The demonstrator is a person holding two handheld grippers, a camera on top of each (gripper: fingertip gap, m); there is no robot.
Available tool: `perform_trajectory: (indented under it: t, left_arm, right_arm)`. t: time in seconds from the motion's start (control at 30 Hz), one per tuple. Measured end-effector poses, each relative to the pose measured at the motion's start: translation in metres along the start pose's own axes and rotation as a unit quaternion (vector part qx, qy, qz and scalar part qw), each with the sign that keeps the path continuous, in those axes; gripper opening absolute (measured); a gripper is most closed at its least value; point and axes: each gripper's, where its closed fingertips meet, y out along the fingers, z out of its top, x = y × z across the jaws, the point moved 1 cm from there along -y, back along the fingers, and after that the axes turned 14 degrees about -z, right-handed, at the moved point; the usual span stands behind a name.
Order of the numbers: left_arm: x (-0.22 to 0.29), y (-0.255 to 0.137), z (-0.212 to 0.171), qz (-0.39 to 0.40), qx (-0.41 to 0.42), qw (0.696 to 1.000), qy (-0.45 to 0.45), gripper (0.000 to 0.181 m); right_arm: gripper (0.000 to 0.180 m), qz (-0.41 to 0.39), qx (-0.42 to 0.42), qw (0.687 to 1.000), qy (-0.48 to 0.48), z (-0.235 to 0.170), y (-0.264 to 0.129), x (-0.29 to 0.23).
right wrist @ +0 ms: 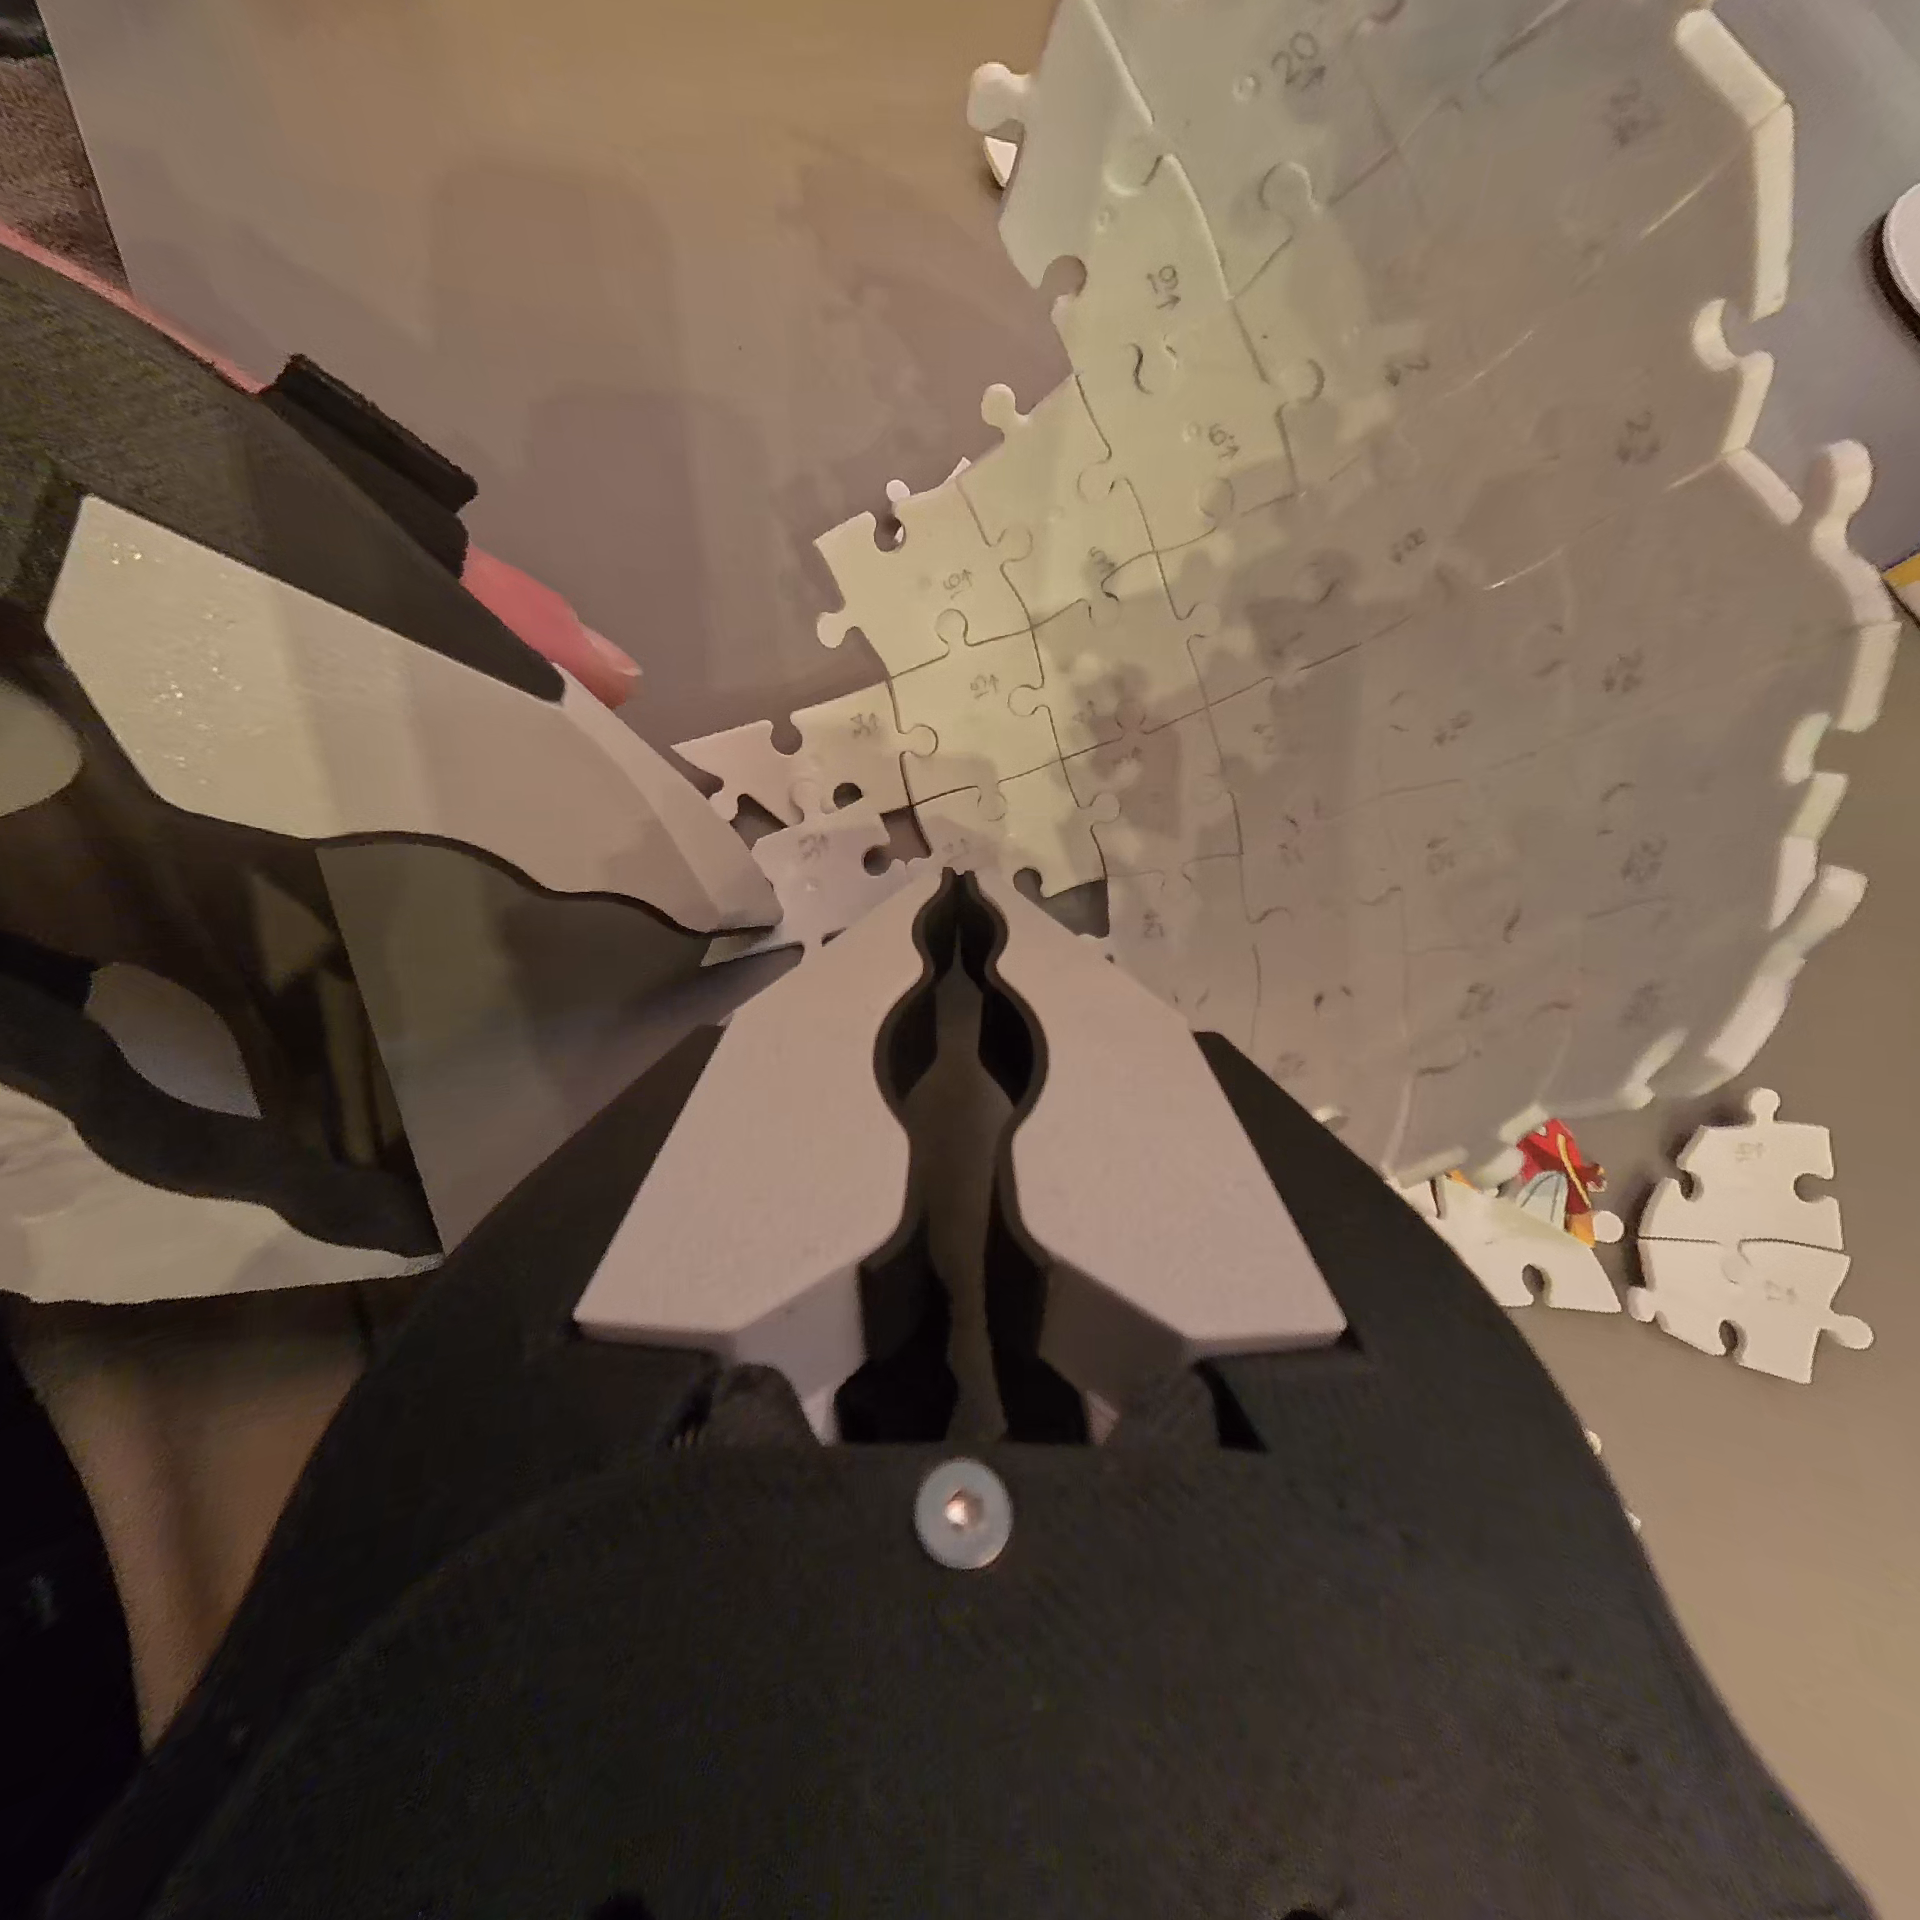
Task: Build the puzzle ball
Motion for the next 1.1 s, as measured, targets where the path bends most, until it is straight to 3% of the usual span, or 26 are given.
perform_trajectory:
  t: [0.7, 1.1]
  left_arm:
    - [-0.0044, -0.0019, -0.0035, -0.046, -0.017, 0.996, 0.072, 0.078]
    - [-0.0069, -0.0013, -0.0049, -0.052, -0.001, 0.997, 0.061, 0.084]
  right_arm:
    - [0.0, 0.004, 0.001, 1.0, 0.009, 0.0001, 0.0009, 0.0004]
    - [0.0, 0.01, -0.002, 1.0, 0.02, 0.0006, 0.0004, 0.0002]
